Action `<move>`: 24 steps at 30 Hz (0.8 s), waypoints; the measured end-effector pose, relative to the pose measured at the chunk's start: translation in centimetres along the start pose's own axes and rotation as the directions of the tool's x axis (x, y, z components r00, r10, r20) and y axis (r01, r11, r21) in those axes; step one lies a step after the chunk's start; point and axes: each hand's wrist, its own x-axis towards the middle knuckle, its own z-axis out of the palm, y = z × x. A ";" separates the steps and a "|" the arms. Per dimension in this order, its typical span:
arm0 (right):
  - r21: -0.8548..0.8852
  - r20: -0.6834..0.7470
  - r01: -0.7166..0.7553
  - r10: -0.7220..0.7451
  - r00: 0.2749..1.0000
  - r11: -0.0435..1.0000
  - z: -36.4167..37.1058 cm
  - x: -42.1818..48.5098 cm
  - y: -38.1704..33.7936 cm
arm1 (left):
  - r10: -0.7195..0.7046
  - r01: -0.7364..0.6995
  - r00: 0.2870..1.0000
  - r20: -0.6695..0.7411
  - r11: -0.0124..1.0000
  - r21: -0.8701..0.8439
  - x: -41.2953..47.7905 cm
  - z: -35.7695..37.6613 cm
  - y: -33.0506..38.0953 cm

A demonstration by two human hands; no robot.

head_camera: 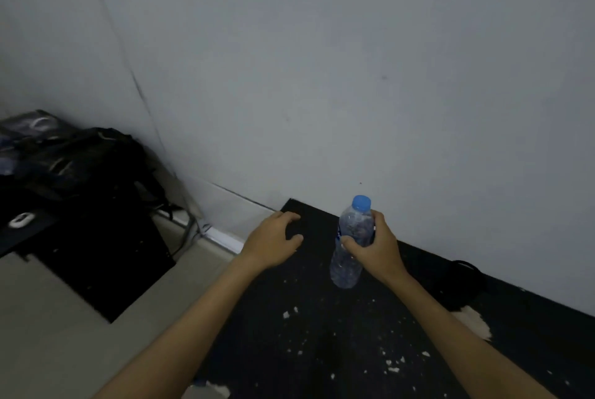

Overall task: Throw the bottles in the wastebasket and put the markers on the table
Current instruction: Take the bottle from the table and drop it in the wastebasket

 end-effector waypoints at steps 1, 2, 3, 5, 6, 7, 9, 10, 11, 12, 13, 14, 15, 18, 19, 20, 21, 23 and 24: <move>0.016 0.022 0.015 -0.015 1.000 1.000 1.2 -0.6 -1.2 | -0.014 0.013 1.000 -0.017 1.000 -0.002 -1.5 -1.1 -0.8; 0.031 0.046 0.032 -0.034 0.998 0.999 2.5 -1.3 -2.4 | -0.027 0.027 0.999 -0.035 1.000 -0.006 -3.1 -2.1 -1.7; 0.047 0.070 0.049 -0.052 0.996 0.998 3.8 -2.0 -3.6 | -0.042 0.041 0.998 -0.053 0.999 -0.009 -4.6 -3.1 -2.6; 0.080 0.119 0.072 -0.082 0.990 0.994 6.5 -3.4 -5.6 | -0.067 0.067 0.994 -0.092 0.998 -0.002 -7.6 -4.9 -4.4; 0.097 0.144 0.080 -0.093 0.985 0.992 7.8 -4.1 -6.5 | -0.078 0.079 0.991 -0.113 0.997 0.004 -9.1 -5.8 -5.3; 0.116 0.168 0.084 -0.103 0.980 0.990 9.1 -4.8 -7.3 | -0.092 0.093 0.987 -0.132 0.996 0.008 -10.5 -6.5 -6.1; 0.150 0.211 0.090 -0.120 0.970 0.985 11.7 -6.2 -8.8 | -0.120 0.122 0.980 -0.156 0.993 0.006 -13.1 -7.9 -7.7; 0.163 0.228 0.097 -0.134 0.964 0.982 12.9 -6.9 -9.5 | -0.135 0.138 0.977 -0.167 0.990 0.004 -14.4 -8.5 -8.5; 0.176 0.245 0.107 -0.149 0.958 0.979 14.2 -7.6 -10.2 | -0.152 0.155 0.972 -0.179 0.988 0.003 -15.7 -9.1 -9.3; 0.188 0.262 0.115 -0.162 0.951 0.975 15.4 -8.3 -10.8 | -0.171 0.173 0.966 -0.194 0.985 -0.003 -17.0 -9.6 -10.1; 0.199 0.282 0.121 -0.175 0.943 0.973 16.6 -8.9 -11.4 | -0.191 0.192 0.959 -0.209 0.981 -0.015 -18.3 -10.1 -10.8; 0.206 0.307 0.125 -0.186 0.933 0.971 17.8 -9.5 -12.0 | -0.211 0.210 0.952 -0.223 0.977 -0.028 -19.5 -10.5 -11.5; 0.211 0.334 0.129 -0.195 0.922 0.969 18.9 -10.0 -12.5 | -0.230 0.228 0.944 -0.237 0.973 -0.038 -20.7 -10.8 -12.3; 0.222 0.411 0.138 -0.221 0.885 0.965 22.4 -11.5 -13.7 | -0.297 0.295 0.911 -0.287 0.954 -0.048 -23.8 -11.5 -14.6; 0.227 0.431 0.138 -0.227 0.873 0.964 23.4 -12.0 -13.9 | -0.318 0.315 0.897 -0.307 0.947 -0.058 -24.6 -11.6 -15.4; 0.235 0.450 0.138 -0.233 0.862 0.962 24.5 -12.4 -14.0 | -0.337 0.334 0.884 -0.325 0.940 -0.068 -25.5 -11.7 -16.2; 0.245 0.469 0.136 -0.240 0.850 0.960 25.6 -12.8 -14.1 | -0.357 0.353 0.871 -0.338 0.933 -0.077 -26.2 -11.8 -17.0; 0.262 0.509 0.119 -0.242 0.826 0.958 27.8 -13.5 -14.0 | -0.400 0.393 0.846 -0.353 0.914 -0.095 -27.7 -11.7 -18.6; 0.268 0.526 0.111 -0.242 0.815 0.957 28.9 -13.8 -13.7 | -0.422 0.413 0.832 -0.359 0.905 -0.105 -28.3 -11.5 -19.4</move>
